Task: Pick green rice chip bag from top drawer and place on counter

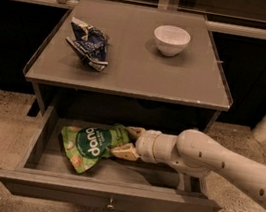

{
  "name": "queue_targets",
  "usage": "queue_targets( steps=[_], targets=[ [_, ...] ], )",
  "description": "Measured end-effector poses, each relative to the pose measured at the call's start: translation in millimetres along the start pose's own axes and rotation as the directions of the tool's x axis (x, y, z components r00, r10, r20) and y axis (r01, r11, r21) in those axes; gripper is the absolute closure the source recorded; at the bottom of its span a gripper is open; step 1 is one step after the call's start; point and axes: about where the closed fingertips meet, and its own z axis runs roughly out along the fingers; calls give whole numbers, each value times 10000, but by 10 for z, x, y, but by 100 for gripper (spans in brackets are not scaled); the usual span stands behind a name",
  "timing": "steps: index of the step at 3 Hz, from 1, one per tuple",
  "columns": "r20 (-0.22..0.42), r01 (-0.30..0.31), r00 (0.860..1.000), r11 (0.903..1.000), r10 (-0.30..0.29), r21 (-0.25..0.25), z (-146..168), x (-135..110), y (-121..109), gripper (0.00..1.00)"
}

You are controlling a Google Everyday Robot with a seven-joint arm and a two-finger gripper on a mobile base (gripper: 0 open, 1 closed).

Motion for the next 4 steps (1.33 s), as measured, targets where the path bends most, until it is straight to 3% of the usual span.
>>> queue_targets(
  steps=[2, 3, 4],
  targets=[
    [0, 0, 10000, 10000, 0, -1, 0, 0, 0, 88],
    [0, 0, 10000, 10000, 0, -1, 0, 0, 0, 100],
    [0, 0, 10000, 10000, 0, -2, 0, 0, 1, 100]
  ],
)
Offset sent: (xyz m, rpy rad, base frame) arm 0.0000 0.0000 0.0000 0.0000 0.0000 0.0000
